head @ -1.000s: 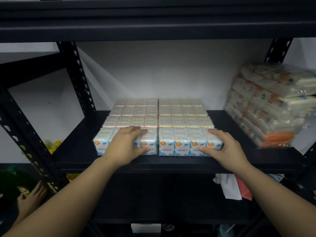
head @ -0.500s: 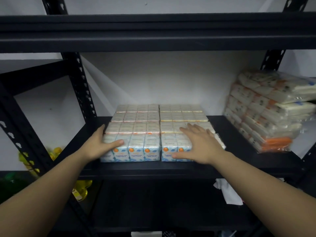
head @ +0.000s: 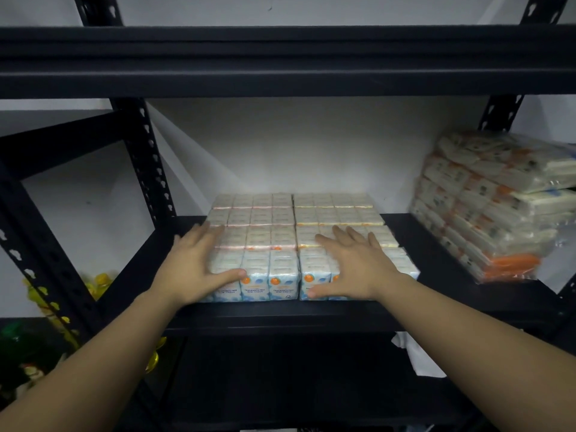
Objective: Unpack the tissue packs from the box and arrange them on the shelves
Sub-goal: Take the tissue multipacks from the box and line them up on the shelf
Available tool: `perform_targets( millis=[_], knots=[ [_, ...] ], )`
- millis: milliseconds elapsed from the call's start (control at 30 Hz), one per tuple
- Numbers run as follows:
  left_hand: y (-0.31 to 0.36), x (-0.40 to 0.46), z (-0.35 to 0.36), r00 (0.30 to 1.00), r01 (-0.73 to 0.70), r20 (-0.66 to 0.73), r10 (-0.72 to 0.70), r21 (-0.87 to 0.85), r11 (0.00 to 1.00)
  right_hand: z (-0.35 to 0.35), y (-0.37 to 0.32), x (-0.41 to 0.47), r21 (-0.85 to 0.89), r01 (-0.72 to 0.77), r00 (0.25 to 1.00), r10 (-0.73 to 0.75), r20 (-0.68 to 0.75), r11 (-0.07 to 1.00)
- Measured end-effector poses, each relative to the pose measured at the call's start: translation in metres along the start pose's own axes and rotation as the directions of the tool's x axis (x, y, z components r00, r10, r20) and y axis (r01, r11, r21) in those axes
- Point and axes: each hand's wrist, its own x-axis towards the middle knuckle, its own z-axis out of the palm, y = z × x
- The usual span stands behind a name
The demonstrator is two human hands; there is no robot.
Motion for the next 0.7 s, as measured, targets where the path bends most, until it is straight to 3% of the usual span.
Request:
perform_targets(
  millis=[100, 233, 700],
  knots=[
    [0.026, 0.009, 0.004, 0.986, -0.123, 0.135, 0.097, 0.201, 0.972, 0.001, 0.001, 0.002, -0.019, -0.027, 0.999, 0.028, 0.027, 0.999],
    [0.052, 0.02, 0.02, 0.95, -0.185, 0.293, 0.105, 0.262, 0.947, 0.003, 0.004, 0.007, -0.031, -0.007, 0.999, 0.008, 0.043, 1.0],
    [0.042, 0.058, 0.031, 0.95, -0.2, 0.293, 0.105, 0.319, 0.926, 0.003, 0.013, 0.036, -0.195, 0.005, 1.0, -0.006, -0.005, 0.981]
  ],
)
